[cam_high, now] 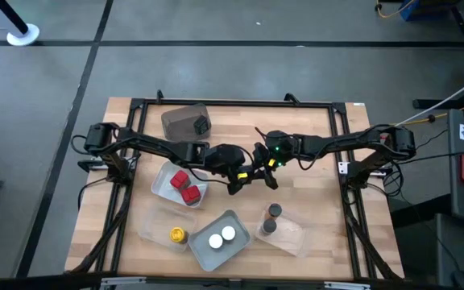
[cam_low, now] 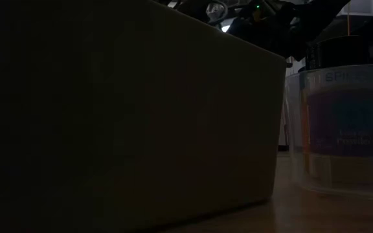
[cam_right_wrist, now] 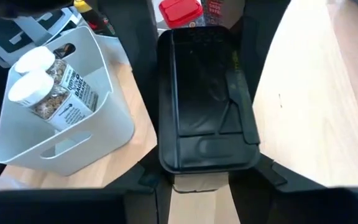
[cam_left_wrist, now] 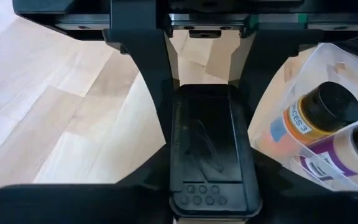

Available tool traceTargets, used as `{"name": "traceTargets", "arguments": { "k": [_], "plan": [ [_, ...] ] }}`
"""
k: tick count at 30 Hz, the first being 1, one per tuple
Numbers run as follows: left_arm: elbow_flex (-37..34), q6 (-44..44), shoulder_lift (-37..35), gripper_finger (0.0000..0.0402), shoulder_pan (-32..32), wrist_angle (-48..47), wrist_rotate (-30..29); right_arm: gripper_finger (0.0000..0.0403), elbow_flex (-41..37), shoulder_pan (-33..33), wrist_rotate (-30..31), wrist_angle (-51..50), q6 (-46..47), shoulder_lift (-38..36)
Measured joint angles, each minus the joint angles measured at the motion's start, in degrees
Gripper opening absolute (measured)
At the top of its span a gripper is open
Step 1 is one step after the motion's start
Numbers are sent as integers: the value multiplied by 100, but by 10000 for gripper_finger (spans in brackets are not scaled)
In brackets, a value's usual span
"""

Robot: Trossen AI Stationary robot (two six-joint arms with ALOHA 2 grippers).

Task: Sort spices by type
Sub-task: Put the black seasoning can into the black bin

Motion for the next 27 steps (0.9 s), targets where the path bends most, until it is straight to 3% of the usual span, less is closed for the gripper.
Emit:
{"name": "traceTargets", "arguments": {
  "k": [9,20,27],
  "plan": [
    [-2,-109,-37,107,164,-52,234,131,0,-11,51,18,194,-2],
    [-2,-203,-154,108,386,-149,183,241,0,-22,358,-68,343,-3],
    [-2,-130,-580,111,740,-656,133,261,-2,-295,337,-936,108,-414]
  ]
}}
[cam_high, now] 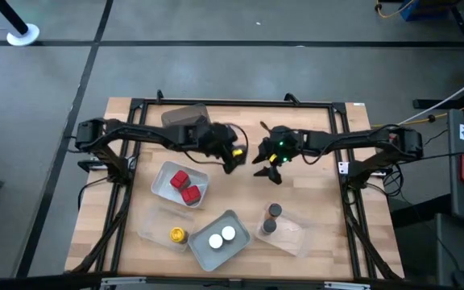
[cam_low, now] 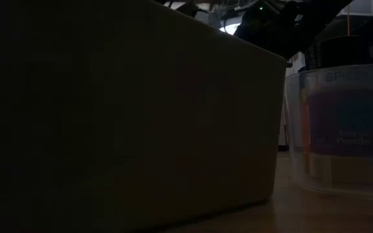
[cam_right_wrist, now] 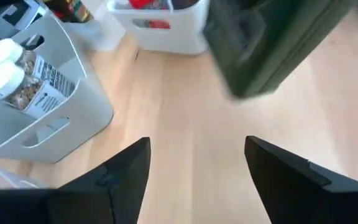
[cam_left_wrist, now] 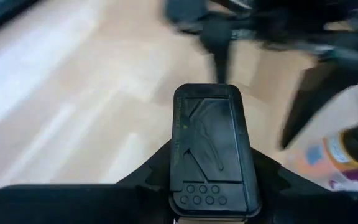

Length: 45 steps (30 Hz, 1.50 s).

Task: Sort spices by type
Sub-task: Put the black seasoning can into the black bin

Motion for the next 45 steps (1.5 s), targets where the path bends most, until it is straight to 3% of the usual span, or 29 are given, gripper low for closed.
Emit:
{"name": "traceTargets", "arguments": {
  "k": [7,16,20,26,35,39,45],
  "plan": [
    [2,194,-829,113,530,-1163,-481,260,0,-531,208,-616,-136,-707],
    [2,31,-1678,114,1074,-3227,-2537,260,0,-885,237,-1007,-231,-1435],
    [-28,-419,-1700,114,1271,-4057,-3016,260,0,-883,355,-1217,-432,-1861],
    [-788,-588,-1700,115,1560,-3406,-3056,260,0,-879,541,-1607,-448,-2647],
    [-2166,-571,-1698,115,2058,-1298,-3062,260,0,-879,1124,-2086,-451,-3790],
    [-2542,-565,-1698,115,2299,-391,-3060,260,0,-879,1318,-2271,-451,-4077],
    [-2920,-579,-1698,115,2510,142,-3053,260,0,-879,1316,-2448,-449,-4244]
  ]
}}
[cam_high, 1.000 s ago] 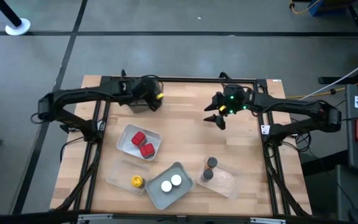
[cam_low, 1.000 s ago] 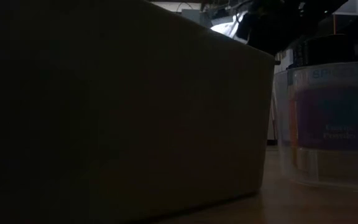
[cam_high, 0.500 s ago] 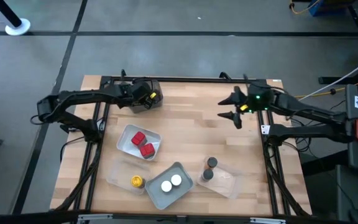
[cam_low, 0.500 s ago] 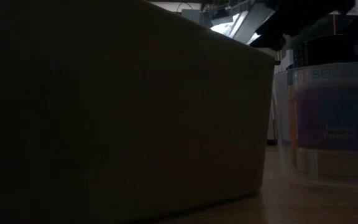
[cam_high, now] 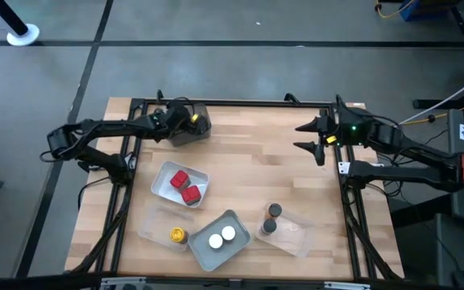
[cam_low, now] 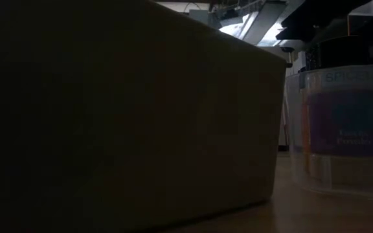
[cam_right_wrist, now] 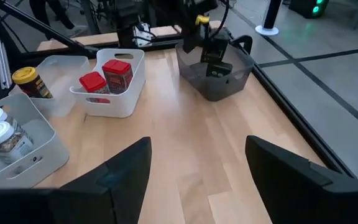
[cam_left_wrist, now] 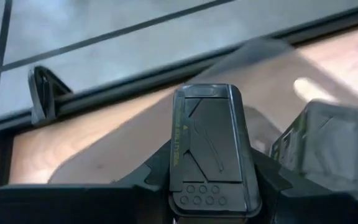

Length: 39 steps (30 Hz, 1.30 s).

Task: Sort spices by type
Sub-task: Put the black seasoning can into the black bin

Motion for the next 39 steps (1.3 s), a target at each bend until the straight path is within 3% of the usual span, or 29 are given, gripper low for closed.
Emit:
{"name": "traceTargets", "arguments": {
  "k": [8,20,29,39],
  "plan": [
    [-449,-347,2,115,9,338,44,260,-70,2,-4,14,-20,-426],
    [-689,-340,4,115,7,574,115,260,-1320,6,-11,612,378,-1292],
    [-689,-360,4,116,7,557,322,260,-1720,4,-11,685,533,-1477],
    [-689,-596,4,205,7,410,322,260,-1720,4,-294,691,550,-1477]
  ]
}}
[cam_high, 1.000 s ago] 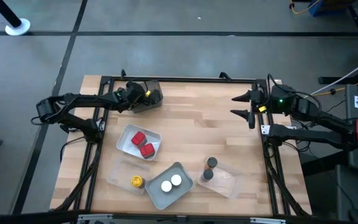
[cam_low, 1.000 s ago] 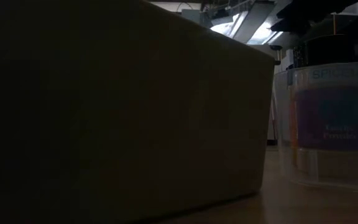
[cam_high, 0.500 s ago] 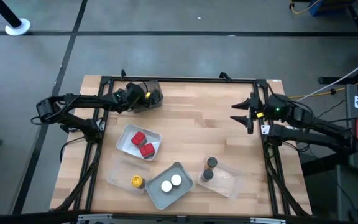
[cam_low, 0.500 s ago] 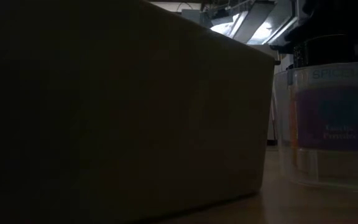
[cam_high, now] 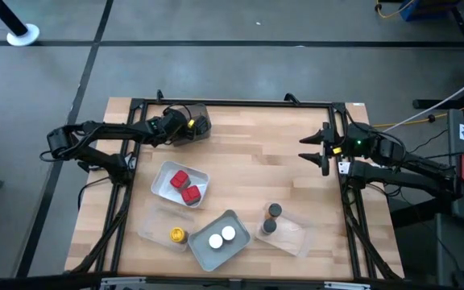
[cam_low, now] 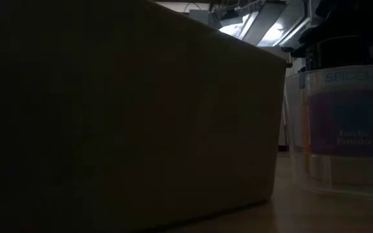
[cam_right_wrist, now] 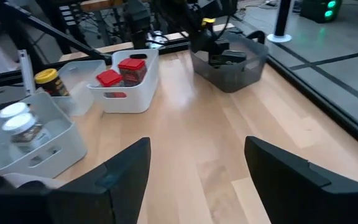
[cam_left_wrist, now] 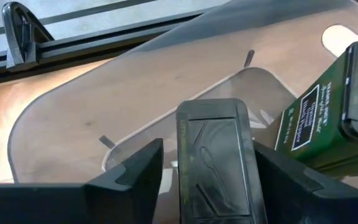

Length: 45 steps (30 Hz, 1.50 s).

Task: Sort spices by type
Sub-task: Put the black seasoning can into the black bin, then return to Home Position

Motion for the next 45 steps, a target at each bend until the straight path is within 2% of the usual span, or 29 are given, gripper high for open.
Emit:
{"name": "traceTargets", "arguments": {
  "k": [4,9,14,23,30,34,37,41,45],
  "plan": [
    [50,-50,0,223,0,9,1,260,0,0,-172,-2,-4,0],
    [228,138,-51,225,-10,-3,243,260,0,0,-173,-97,-5,-114],
    [327,391,-459,226,-92,7,280,260,-73,0,-173,-102,-5,-351],
    [332,885,-2016,226,-427,-33,316,260,-727,-4,-160,-90,265,-1024],
    [292,1252,-3575,226,-1003,-645,757,260,-1141,-4,-197,-88,332,-1533],
    [-7,1301,-4321,226,-1605,-849,800,260,-1348,-4,-119,-57,563,-1871],
    [-428,1213,-4676,226,-2097,-599,823,260,-1533,-4,-26,172,576,-2095],
    [-1166,1180,-4882,226,-2718,160,824,260,-1807,-4,-20,618,574,-2324],
    [-1868,1559,-4887,226,-3174,1294,822,260,-2065,-4,-20,925,579,-2448]
  ]
}}
